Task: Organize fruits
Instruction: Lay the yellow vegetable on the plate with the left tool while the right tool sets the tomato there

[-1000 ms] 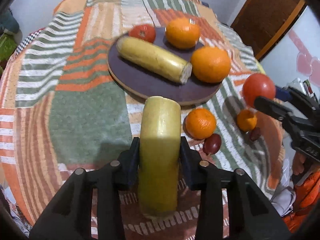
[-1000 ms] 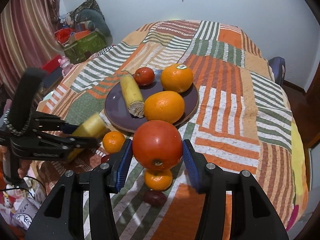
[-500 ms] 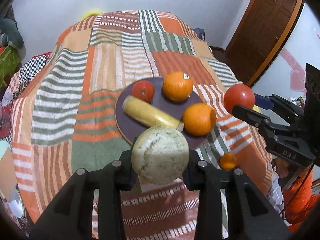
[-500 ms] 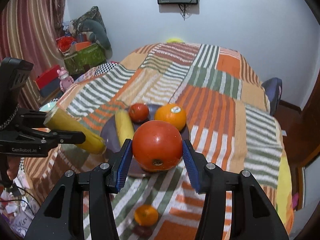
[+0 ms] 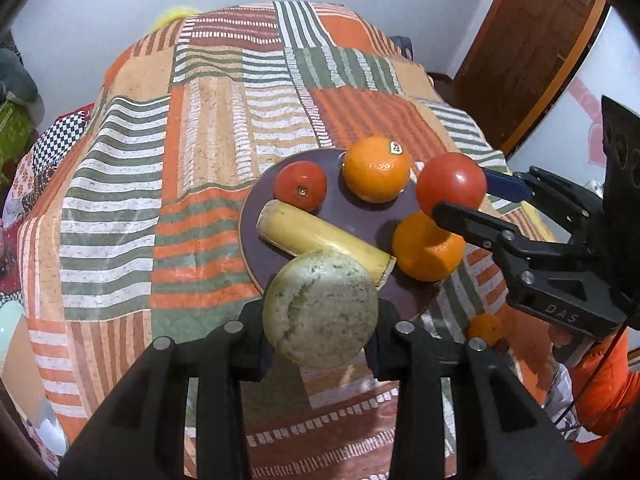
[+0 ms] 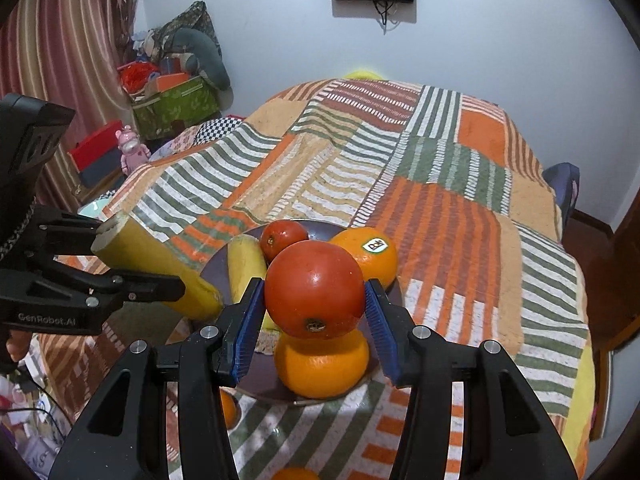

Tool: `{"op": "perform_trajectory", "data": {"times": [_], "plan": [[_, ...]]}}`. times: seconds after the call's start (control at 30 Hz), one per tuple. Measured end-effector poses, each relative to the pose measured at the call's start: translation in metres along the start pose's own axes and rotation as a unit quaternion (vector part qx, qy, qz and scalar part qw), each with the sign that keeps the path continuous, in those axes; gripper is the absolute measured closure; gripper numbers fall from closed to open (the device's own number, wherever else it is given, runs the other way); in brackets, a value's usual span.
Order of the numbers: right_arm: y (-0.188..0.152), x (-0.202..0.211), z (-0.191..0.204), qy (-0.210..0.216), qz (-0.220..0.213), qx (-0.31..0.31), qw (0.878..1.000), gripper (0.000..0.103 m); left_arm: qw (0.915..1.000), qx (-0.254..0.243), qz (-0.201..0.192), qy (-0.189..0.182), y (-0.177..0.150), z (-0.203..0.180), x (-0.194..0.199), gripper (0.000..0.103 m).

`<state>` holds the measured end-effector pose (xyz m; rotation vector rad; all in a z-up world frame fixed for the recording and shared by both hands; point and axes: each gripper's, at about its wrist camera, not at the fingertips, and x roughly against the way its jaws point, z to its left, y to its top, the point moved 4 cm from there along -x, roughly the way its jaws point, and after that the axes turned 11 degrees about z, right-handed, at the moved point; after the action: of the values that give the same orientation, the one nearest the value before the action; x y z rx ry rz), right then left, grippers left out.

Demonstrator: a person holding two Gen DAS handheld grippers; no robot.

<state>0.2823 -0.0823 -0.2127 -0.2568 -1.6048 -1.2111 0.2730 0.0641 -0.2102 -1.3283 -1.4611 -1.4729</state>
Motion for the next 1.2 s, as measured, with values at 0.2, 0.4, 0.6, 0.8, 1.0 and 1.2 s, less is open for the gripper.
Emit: {"op": "perform_trajectory", "data": {"times": [0.2, 0.4, 0.6, 0.8, 1.0, 1.2], "plan": [[0.002, -0.012, 0.001, 0.004, 0.011, 0.006, 1.0, 0.056, 0.9999, -0.004, 0.008, 0.007, 0.008, 0.003, -0.01, 0.068], [0.004, -0.022, -0.002, 0.008, 0.019, 0.003, 1.0, 0.056, 1.0, 0.002, 0.003, 0.004, 0.021, 0.003, -0.015, 0.068], [0.007, -0.029, -0.003, 0.012, 0.025, 0.0, 1.0, 0.056, 1.0, 0.006, 0.0, 0.0, 0.033, 0.002, -0.025, 0.068], [0.009, -0.039, 0.003, 0.015, 0.035, 0.005, 0.999, 0.056, 0.9998, 0.018, 0.002, -0.01, 0.041, 0.005, -0.035, 0.068], [0.008, -0.047, 0.003, 0.016, 0.048, 0.004, 0.999, 0.055, 0.9998, 0.02, -0.006, -0.008, 0.044, 0.007, -0.036, 0.068], [0.008, -0.048, 0.004, 0.011, 0.049, 0.004, 0.999, 0.055, 0.9997, 0.021, -0.005, -0.009, 0.044, 0.008, -0.036, 0.066]]}}
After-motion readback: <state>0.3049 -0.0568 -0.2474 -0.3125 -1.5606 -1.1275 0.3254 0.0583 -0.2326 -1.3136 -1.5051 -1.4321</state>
